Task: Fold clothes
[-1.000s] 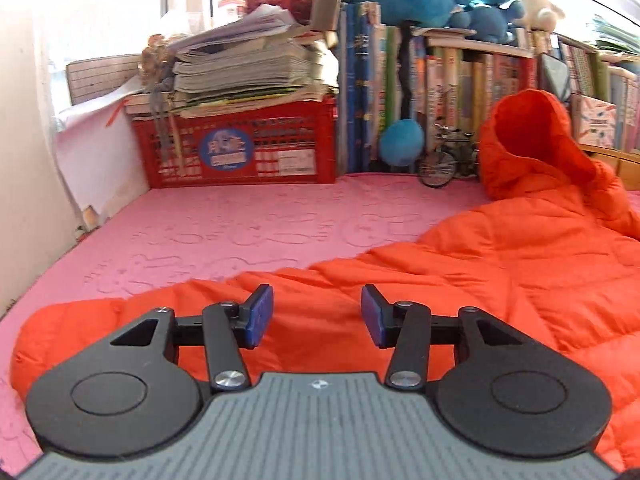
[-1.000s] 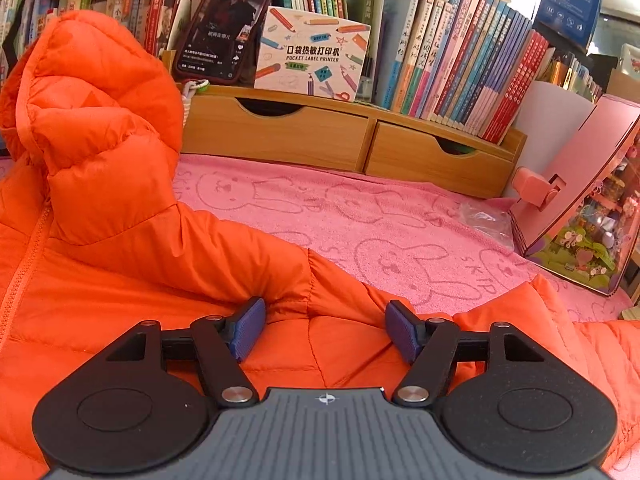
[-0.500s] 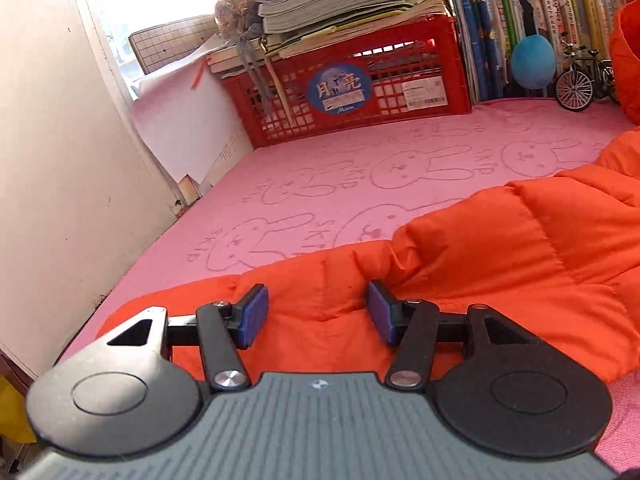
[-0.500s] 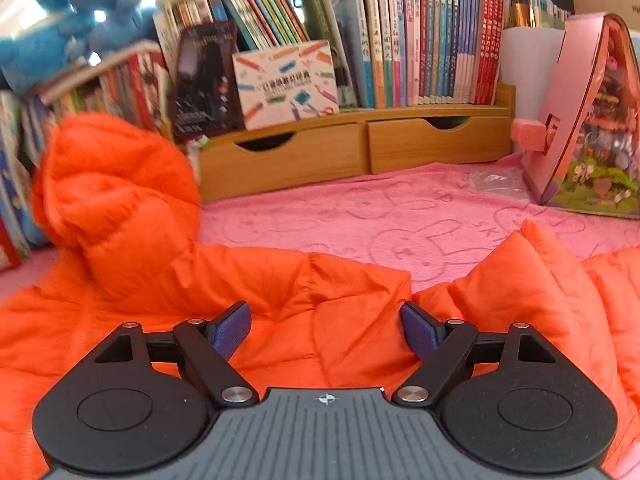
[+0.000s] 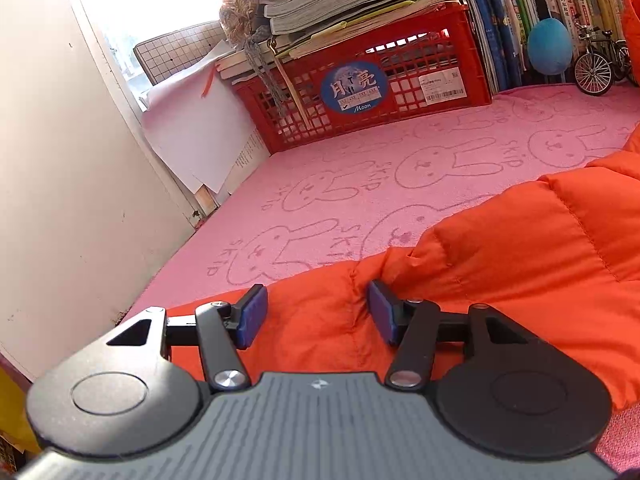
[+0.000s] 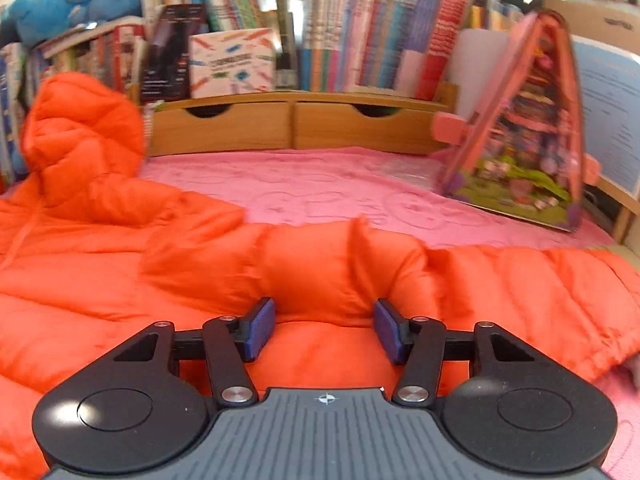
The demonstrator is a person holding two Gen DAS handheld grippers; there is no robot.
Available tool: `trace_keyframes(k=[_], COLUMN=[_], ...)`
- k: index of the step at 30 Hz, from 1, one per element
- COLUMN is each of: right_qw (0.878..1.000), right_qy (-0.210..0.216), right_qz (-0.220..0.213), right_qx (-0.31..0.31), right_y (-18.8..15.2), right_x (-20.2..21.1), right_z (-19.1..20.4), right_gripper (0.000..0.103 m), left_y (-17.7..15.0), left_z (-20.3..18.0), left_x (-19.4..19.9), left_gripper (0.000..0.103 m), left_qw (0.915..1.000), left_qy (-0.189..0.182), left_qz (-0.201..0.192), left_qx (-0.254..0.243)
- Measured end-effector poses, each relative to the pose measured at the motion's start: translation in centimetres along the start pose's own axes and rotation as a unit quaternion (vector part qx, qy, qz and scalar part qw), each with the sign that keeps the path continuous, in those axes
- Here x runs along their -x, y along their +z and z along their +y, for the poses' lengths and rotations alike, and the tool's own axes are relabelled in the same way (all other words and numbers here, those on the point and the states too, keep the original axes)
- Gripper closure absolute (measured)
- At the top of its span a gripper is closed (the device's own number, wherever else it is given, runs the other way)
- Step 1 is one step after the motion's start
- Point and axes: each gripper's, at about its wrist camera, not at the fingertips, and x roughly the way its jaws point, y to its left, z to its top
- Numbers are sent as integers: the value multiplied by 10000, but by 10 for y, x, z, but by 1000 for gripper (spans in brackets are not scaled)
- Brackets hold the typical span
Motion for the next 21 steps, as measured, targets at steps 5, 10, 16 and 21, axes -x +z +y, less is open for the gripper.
trace_keyframes(k=[5, 10, 16, 21], right_qw=[9978, 9921, 9861, 9866], right_qy=[-618, -1247, -1551, -1581], right_qz=[70, 81, 157, 66], right_qx=[-215, -103, -574, -394], right_y=[2, 6, 12, 16], right_x=[-7, -17, -25, -16], right_z=[-48, -60, -78, -58], right_gripper=[62, 55, 33, 31], left_y=[1, 3, 7, 22], left_z=[-1, 3, 7, 27], left_x=[-4, -13, -22, -4], left_gripper=[47, 47, 40, 52], left_qw=[9999, 9997, 9985, 9942], left_qy=[113, 225, 501, -56], left_qz=[8, 62, 197, 479], left_qx=[-59, -30, 85, 966])
